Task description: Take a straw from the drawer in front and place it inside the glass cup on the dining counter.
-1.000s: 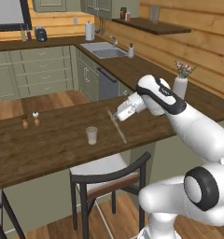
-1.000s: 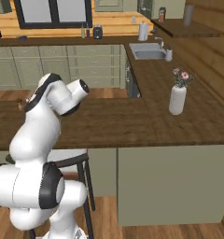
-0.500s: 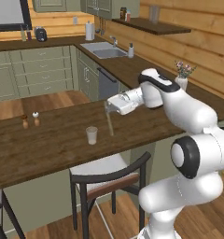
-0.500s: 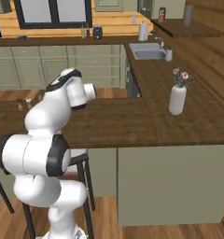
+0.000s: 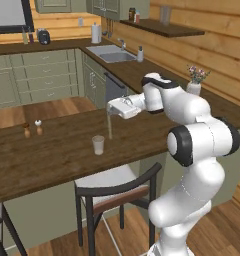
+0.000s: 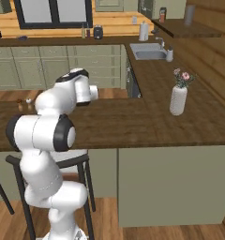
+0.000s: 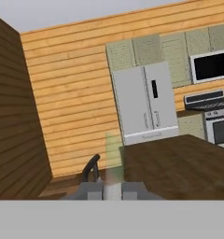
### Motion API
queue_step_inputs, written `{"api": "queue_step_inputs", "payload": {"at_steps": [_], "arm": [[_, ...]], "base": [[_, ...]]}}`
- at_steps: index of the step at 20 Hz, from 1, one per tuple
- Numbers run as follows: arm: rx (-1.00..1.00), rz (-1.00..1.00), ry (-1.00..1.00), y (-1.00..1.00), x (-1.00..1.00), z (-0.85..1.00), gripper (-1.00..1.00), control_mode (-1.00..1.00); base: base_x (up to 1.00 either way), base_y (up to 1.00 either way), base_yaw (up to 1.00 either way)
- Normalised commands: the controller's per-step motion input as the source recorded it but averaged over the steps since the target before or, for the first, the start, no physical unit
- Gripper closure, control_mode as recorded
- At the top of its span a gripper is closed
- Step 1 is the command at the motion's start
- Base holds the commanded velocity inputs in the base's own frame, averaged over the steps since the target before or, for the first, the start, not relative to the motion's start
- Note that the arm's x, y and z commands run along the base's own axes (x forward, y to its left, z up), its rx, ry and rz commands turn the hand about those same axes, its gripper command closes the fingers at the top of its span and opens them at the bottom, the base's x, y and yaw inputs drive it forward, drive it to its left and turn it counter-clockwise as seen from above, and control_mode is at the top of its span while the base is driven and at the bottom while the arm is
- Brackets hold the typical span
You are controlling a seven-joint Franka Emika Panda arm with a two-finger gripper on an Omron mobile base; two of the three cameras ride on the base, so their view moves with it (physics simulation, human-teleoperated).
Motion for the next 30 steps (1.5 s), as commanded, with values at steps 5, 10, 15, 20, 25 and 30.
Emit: {"api": "queue_step_inputs", "payload": {"at_steps": [5,10,15,20,25,30], "arm": [[0.0,0.0,0.02,0.1,0.61,-0.17,1.0,-1.0],[0.0,0.0,0.06,0.19,0.4,-0.39,1.0,-1.0],[0.0,0.0,0.07,0.3,0.36,-0.44,1.0,-1.0],[0.0,0.0,0.02,0.1,0.52,-0.27,1.0,-1.0],[0.0,0.0,0.0,0.0,0.5,-0.13,1.0,-1.0],[0.0,0.0,0.0,0.0,0.41,-0.19,1.0,-1.0]], "base": [[0.0,0.0,0.0],[0.0,0.0,0.0],[0.0,0.0,0.0],[0.0,0.0,0.0],[0.0,0.0,0.0],[0.0,0.0,0.0]]}}
